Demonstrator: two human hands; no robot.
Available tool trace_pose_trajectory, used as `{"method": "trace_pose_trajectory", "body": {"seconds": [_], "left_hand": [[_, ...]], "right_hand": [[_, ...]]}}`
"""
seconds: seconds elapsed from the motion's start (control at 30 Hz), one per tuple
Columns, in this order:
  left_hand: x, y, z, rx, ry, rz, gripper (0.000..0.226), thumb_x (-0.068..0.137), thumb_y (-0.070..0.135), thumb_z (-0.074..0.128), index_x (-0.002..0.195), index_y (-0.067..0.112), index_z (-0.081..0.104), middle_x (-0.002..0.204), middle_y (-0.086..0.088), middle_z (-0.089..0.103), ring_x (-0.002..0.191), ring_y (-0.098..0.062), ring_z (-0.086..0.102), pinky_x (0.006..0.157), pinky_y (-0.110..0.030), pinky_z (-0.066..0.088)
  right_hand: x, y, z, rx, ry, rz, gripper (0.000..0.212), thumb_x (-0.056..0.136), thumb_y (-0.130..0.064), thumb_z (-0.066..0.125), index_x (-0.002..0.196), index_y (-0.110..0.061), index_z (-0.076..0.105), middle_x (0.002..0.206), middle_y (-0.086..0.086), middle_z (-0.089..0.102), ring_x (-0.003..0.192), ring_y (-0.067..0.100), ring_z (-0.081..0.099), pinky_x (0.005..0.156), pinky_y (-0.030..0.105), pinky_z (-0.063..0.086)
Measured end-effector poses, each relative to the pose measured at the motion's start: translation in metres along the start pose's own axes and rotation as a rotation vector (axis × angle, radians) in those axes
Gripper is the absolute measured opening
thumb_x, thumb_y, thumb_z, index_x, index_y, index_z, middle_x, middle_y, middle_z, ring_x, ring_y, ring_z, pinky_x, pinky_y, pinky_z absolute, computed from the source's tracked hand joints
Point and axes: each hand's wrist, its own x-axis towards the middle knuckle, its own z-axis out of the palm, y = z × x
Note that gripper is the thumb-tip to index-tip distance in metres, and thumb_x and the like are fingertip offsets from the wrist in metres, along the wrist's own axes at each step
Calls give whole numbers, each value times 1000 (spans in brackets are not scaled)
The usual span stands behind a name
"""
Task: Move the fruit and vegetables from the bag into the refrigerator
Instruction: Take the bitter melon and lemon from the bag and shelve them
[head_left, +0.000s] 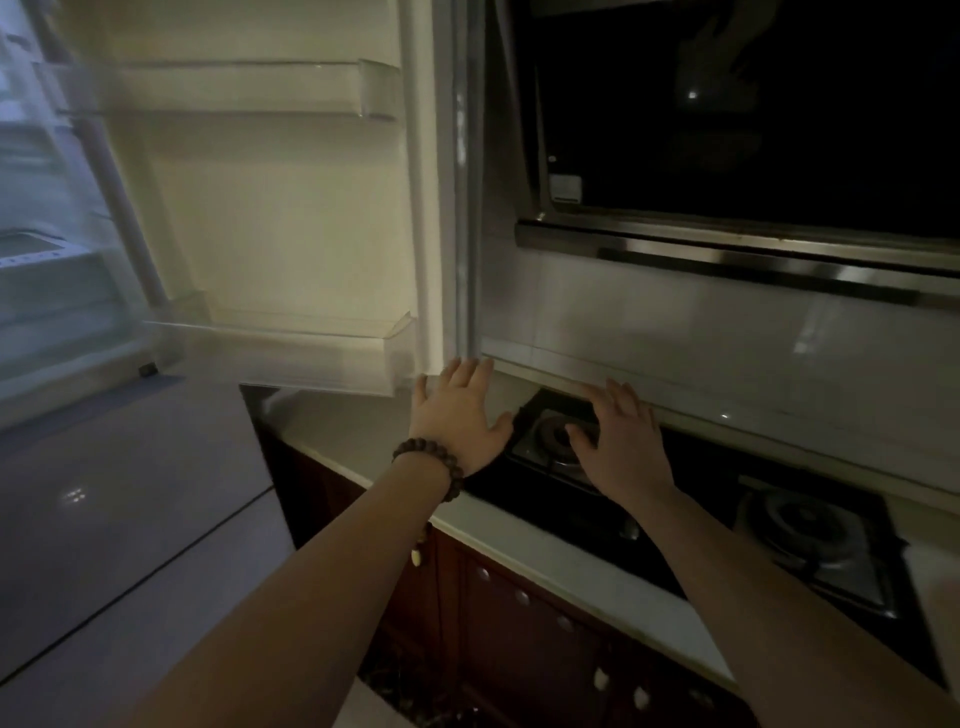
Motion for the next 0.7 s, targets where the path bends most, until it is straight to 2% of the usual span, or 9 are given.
{"method": "trace_pose_trajectory", "body": {"seconds": [0.27, 0.47, 0.7], "left_hand": [[-8, 106, 56, -124, -64, 190, 70, 90, 56, 38, 149, 23, 18, 156, 3, 19, 144, -17, 9, 117, -48, 6], [-30, 211, 96, -166, -169, 347, 70, 91, 57, 34, 149, 23, 14, 157, 2, 16, 145, -19, 7, 116, -51, 9], [-73, 352, 141, -228, -215, 482, 68, 91, 56, 37, 148, 24, 17, 156, 3, 18, 144, -18, 8, 116, -50, 8]], "right_hand": [[-71, 83, -46, -112, 39, 243, 60, 94, -49, 40, 147, -24, 25, 158, 3, 15, 147, 21, 5, 119, 43, 5], [-137, 163, -91, -143, 83, 418, 59, 94, -48, 41, 147, -24, 27, 158, 4, 16, 147, 21, 4, 119, 42, 6], [-223, 273, -148, -164, 121, 521, 60, 95, -47, 40, 148, -24, 24, 158, 4, 14, 147, 21, 2, 120, 44, 6]]}}
